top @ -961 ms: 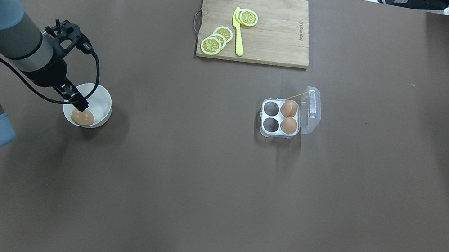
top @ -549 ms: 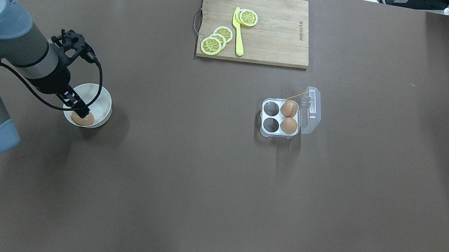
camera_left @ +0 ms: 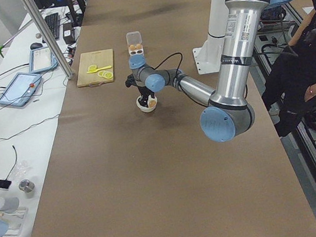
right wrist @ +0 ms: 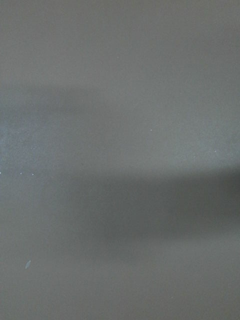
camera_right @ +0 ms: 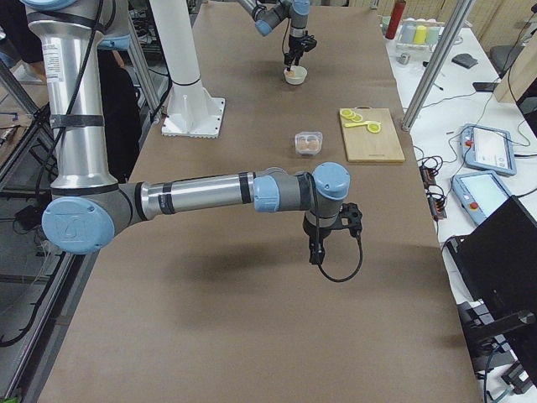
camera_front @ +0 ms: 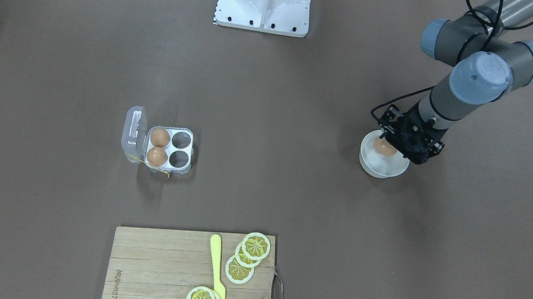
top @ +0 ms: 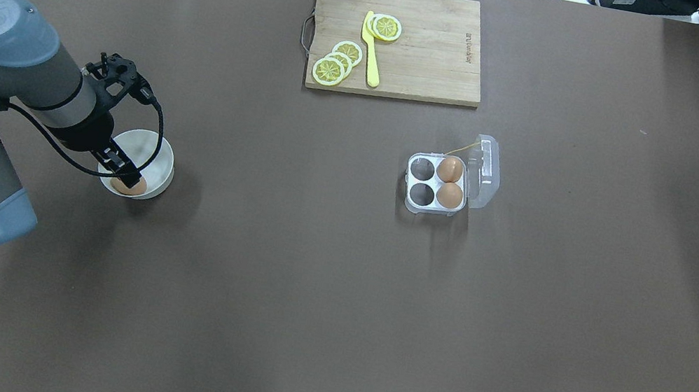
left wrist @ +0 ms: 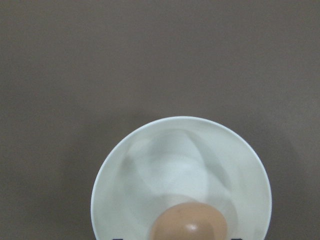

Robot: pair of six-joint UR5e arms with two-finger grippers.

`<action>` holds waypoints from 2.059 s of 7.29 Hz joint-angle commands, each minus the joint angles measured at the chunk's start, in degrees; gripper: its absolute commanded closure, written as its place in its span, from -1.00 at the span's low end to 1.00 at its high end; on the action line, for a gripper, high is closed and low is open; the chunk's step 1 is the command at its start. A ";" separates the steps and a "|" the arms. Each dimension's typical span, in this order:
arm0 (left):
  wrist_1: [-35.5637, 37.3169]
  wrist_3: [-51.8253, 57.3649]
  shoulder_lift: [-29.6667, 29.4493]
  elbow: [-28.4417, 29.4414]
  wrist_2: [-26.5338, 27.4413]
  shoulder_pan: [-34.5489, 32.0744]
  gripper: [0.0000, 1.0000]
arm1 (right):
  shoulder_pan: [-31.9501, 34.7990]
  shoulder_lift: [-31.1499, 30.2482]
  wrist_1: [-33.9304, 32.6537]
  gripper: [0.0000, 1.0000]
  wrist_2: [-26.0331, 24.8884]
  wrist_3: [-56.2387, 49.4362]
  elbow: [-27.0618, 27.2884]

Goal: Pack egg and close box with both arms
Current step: 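Lower the left gripper into the white bowl around the brown egg, then close the left gripper on the brown egg inside the bowl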

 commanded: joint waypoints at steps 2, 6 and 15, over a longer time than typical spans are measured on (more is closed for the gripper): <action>-0.05 -0.02 -0.84 1.22 0.42 0.73 -0.49 | 0.00 -0.03 0.00 -1.00 -0.09 0.00 0.00; -0.75 0.24 -1.54 3.58 0.42 0.73 -0.40 | 0.00 -0.03 0.00 -1.00 -0.09 0.00 0.00; -1.02 0.07 -0.84 3.51 2.79 2.40 0.02 | 0.00 0.05 0.00 -1.00 0.00 0.09 0.26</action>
